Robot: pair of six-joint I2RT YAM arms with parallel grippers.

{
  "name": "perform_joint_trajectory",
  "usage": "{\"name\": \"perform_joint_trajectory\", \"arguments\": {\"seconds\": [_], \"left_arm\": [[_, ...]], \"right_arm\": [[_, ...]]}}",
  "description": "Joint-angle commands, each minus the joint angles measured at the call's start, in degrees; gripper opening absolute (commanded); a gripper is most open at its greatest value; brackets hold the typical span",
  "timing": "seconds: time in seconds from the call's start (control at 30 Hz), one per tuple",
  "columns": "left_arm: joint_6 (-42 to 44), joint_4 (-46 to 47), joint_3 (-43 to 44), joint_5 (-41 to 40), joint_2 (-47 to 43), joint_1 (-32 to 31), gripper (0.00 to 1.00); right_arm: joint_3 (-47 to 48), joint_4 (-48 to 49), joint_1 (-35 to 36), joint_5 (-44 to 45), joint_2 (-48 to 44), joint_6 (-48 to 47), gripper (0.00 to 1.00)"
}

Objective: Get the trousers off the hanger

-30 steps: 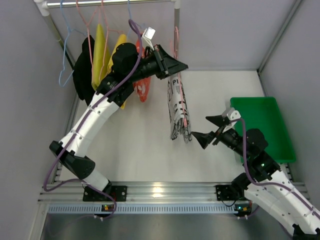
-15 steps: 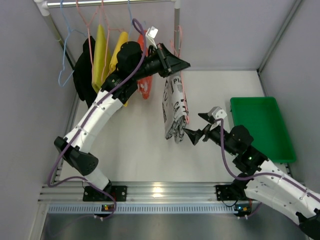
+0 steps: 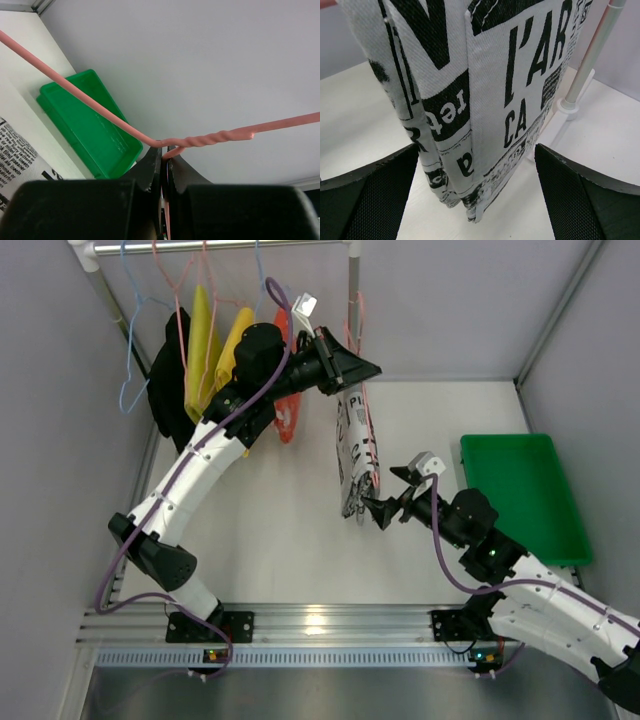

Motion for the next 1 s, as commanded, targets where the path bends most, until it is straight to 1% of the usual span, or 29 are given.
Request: {"name": "perform_joint_trajectory", "arguments": {"seconds": [0.0,0.23,0.43,0.47,0.63,0.67,0.7,0.8,0.97], "left_arm": [[-1.8,9.0,3.7,0.3,-1.7,0.0,0.00],[-2.1,9.0,3.8,0.7,-1.4,0.5,0.00],[-2.3,9.3,3.8,0.8,-1.3,0.6,0.00],[-2.3,9.2,3.8,0.8,-1.4,0.6,0.00],[-2.5,9.2,3.6,1.2,-1.9,0.6,0.00],[-2.5,9.2,3.6,1.2,-1.9,0.6,0.00],[-2.7,9.2,3.5,1.4,-2.0,0.6,0.00],[-2.9,9.4,3.2,1.5,-2.2,0.6,0.00],[-3.0,9.6,3.1,1.9,-2.5,0.6,0.00]], "right_arm": [[1.9,4.4,1.4,0.0,0.3,-0.1,0.97],[1.3,2.0,2.0,-4.9,-1.7,-2.5,1.00],[1.3,-0.4,3.6,-6.9,-3.0,-4.3,0.99],[1.3,-0.4,4.2,-6.7,-2.6,-4.8,0.99],[1.7,1.4,4.8,1.5,-0.1,-4.8,0.99],[1.8,1.6,4.6,3.5,0.6,-4.5,0.99],[2.0,1.6,4.7,4.7,1.0,-4.2,0.96],[2.4,1.5,4.7,5.1,1.8,-3.6,0.91],[1.8,1.6,4.7,4.5,1.7,-5.5,0.88]]}}
